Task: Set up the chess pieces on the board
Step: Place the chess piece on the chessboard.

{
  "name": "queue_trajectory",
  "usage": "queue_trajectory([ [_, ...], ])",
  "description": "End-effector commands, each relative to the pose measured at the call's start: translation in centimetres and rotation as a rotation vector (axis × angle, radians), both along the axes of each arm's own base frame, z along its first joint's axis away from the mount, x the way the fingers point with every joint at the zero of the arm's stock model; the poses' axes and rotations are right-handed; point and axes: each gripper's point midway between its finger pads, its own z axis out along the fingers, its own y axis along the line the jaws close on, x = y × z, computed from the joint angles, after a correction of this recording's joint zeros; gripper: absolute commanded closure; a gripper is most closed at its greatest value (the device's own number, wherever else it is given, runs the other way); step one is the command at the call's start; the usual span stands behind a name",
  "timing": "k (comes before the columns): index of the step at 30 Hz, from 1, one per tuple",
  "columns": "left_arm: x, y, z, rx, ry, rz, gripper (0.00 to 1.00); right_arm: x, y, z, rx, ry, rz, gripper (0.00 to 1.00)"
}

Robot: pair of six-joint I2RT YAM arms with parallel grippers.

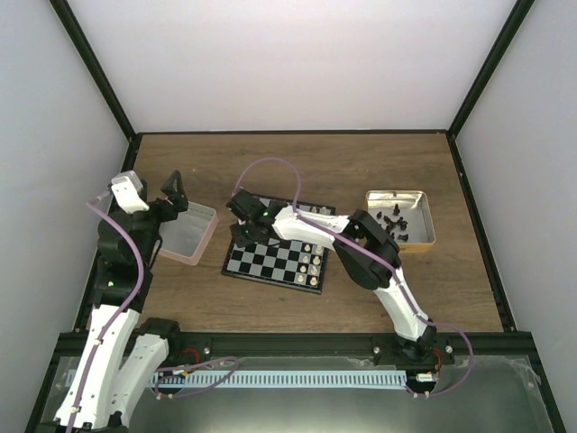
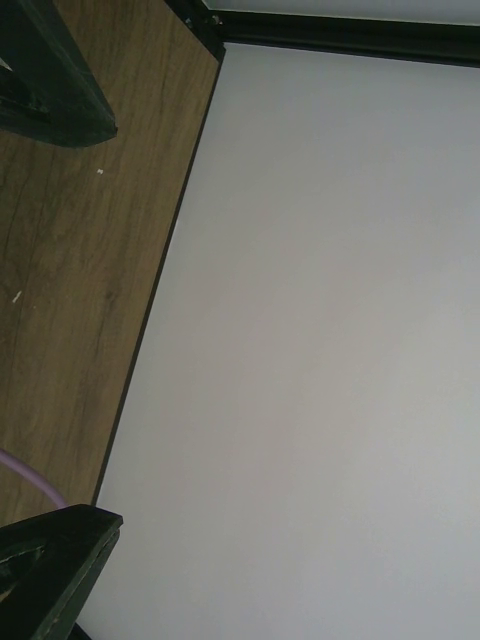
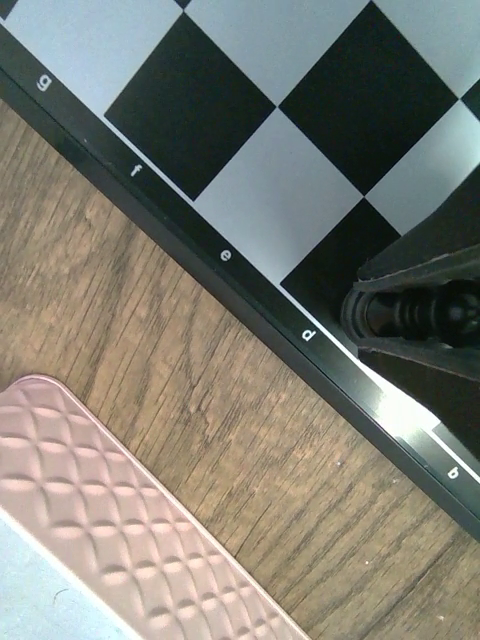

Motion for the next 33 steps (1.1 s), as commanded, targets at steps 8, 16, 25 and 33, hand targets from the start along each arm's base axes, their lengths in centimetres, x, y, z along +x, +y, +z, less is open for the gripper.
queue_trajectory([
  [8,-0.2,0.2,0.8,0.005,-0.024,0.003,0.0,1.1,0.7,0.5,-0.037,-0.052,-0.01,0.81],
  [16,-0.2,0.1,0.8,0.004,-0.025,0.002,0.0,0.9,0.7,0.7,-0.041,-0.045,0.005,0.79],
  [25,-0.1,0.1,0.6,0.003,-0.02,-0.001,0.0,0.2,1.3,4.2,0.036,-0.049,0.037,0.66],
  [33,0.0,0.1,0.6,0.005,-0.015,0.0,0.0,1.3,-1.6,11.9,0.165,-0.174,-0.073,0.56],
])
